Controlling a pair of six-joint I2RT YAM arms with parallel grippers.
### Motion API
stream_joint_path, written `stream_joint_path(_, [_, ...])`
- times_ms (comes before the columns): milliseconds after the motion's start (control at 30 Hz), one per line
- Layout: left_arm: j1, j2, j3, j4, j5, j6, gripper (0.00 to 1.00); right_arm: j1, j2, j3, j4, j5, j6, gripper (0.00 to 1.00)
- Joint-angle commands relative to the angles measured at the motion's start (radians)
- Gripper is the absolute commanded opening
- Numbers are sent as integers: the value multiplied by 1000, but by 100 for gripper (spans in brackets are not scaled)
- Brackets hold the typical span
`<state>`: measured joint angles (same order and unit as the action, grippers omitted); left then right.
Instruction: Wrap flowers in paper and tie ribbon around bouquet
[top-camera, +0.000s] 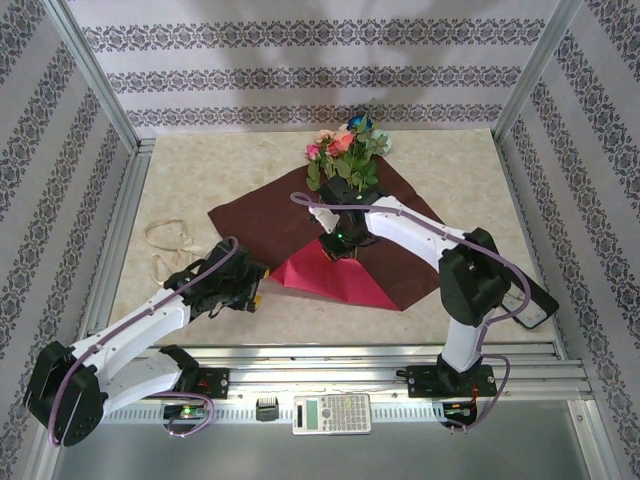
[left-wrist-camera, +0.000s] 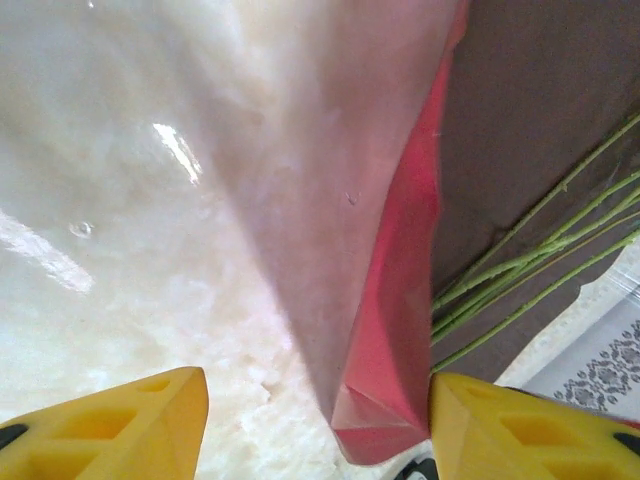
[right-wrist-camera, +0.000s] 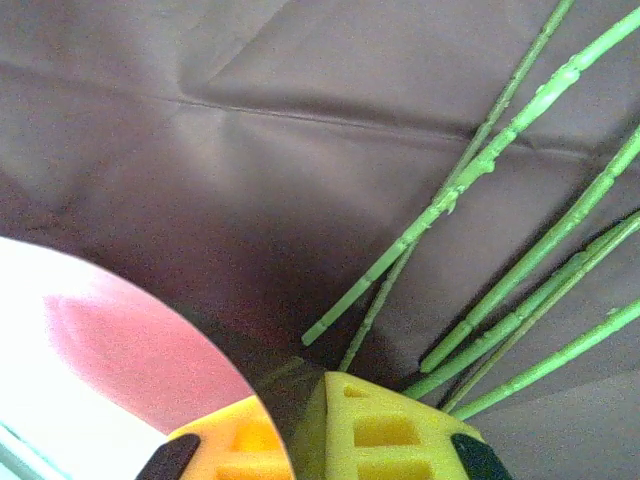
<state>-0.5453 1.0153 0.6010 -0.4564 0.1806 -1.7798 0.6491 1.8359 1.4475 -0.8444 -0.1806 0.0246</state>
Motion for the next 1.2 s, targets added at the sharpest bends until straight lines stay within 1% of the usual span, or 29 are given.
stream_joint_path(0, [27, -47, 45, -209, -75, 18, 63, -12, 48, 49, 6, 17, -21, 0])
stream_joint_path(133, [77, -62, 45, -214, -71, 54, 64, -17, 94, 83, 9, 23, -24, 0])
stream_joint_path(233, [104, -31, 26, -123, -32, 92, 62, -23, 121, 104, 10, 24, -23, 0])
stream_joint_path(367, [123, 100, -3, 109, 102, 134, 60, -32, 154, 133, 11, 17, -32, 0])
stream_joint_path(433, [123, 167, 24, 167, 126, 174, 59, -37, 169, 148, 12, 14, -29, 0])
stream_joint_path(500, [130, 233, 53, 190, 147, 212, 59, -40, 183, 160, 17, 10, -25, 0])
stream_joint_path(567, [138, 267, 52, 245, 144, 229, 57, -42, 196, 171, 17, 8, -24, 0])
stream_joint_path(700, [178, 319, 42, 317, 117, 317, 56, -49, 224, 187, 16, 3, -19, 0])
stream_joint_path(900, [218, 380, -34, 554, 128, 384, 54, -58, 247, 207, 19, -16, -11, 0])
stream_joint_path(1033, [218, 395, -63, 591, 126, 388, 54, -64, 271, 222, 10, -29, -7, 0])
stream_joint_path(1167, [221, 389, -71, 603, 97, 412, 53, -71, 289, 229, 9, -43, -3, 0])
